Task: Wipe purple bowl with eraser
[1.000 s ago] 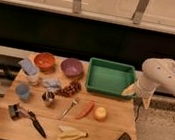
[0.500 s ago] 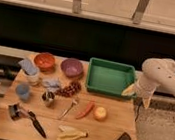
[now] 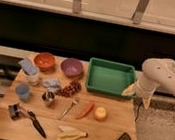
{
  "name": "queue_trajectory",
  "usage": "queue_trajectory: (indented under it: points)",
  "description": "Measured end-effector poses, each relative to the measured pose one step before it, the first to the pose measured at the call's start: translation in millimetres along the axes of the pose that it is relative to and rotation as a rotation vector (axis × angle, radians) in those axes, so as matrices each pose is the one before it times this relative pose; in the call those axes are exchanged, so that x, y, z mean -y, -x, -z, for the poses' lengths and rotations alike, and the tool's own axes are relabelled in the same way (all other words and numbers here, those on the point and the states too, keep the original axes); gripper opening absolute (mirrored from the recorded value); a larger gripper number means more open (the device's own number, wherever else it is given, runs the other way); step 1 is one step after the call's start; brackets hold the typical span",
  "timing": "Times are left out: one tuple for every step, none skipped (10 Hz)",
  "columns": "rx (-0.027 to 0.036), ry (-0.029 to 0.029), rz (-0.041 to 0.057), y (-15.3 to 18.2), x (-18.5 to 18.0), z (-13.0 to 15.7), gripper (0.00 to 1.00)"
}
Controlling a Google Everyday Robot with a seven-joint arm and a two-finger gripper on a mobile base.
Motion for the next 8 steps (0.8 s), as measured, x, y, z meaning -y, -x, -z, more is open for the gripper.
queue_trajectory:
  points:
    - [0.00001, 0.00001, 0.00006, 0.0, -0.02, -0.01, 0.8]
    - [0.00002, 0.0, -0.00002, 0.01, 0.01, 0.02, 0.8]
    - [-0.00001, 0.0, -0.00004, 0.0, 0.0, 0.0, 0.8]
    - [0.00014, 0.00012, -0.00007, 0.22, -0.17, 0.13, 0.8]
    - [-0.00484, -0.00379, 0.00031, 0.19, 0.55, -0.86, 0.8]
    - [-0.01722, -0.01138, 0.00605, -2.54, 1.37, -3.66, 0.8]
    - [-0.02378, -0.0144, 0.01248, -7.17, -1.12, -9.28, 0.8]
    - [-0.02643, -0.01536, 0.00693, -9.83, 2.08, -13.53, 0.8]
